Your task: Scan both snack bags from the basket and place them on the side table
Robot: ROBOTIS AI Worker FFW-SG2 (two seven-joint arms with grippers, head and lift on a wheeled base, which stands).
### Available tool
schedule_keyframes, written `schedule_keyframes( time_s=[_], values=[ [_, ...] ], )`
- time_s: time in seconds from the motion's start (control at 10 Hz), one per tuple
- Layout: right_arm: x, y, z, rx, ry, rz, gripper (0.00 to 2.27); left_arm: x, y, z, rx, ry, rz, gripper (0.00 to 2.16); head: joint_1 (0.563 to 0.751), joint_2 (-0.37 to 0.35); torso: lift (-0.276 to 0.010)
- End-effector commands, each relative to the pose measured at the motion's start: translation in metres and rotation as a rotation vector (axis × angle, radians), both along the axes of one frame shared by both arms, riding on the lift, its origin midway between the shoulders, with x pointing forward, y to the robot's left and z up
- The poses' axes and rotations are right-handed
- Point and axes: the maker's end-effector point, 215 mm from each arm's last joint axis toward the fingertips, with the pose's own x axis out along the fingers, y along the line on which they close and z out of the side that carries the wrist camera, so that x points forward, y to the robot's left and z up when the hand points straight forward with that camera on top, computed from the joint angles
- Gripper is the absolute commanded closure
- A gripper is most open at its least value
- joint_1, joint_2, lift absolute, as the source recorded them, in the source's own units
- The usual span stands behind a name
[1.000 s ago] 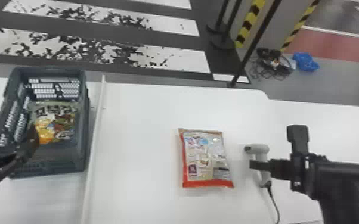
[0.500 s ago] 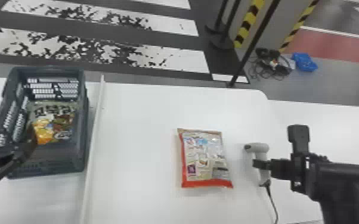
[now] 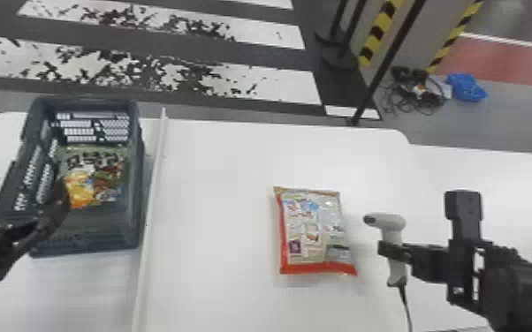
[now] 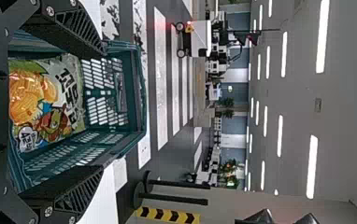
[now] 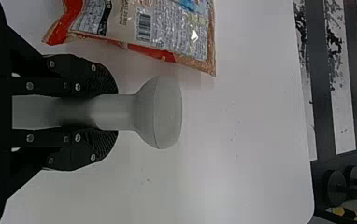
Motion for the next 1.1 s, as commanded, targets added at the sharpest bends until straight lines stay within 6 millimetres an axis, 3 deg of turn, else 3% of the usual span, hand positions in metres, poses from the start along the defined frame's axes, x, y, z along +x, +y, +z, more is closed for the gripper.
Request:
schedule_keyframes(
  time_s=[0.0, 0.4, 1.0],
  values=[
    [-0.011, 0.021, 0.009, 0.023, -0.005, 0.025, 2.26, 0.000, 0.000, -0.001, -0.001, 0.001, 0.001, 0.14, 0.695, -0.174, -0.075],
    [-0.018, 0.061, 0.006, 0.049, 0.018, 0.097, 2.26, 0.000, 0.001, -0.003, -0.004, 0.005, 0.001, 0.14, 0.695, -0.101, -0.075],
    [-0.016, 0.072, 0.004, 0.052, 0.020, 0.117, 2.26, 0.001, 0.003, -0.005, -0.005, 0.008, 0.004, 0.14, 0.695, -0.061, -0.075]
  ],
)
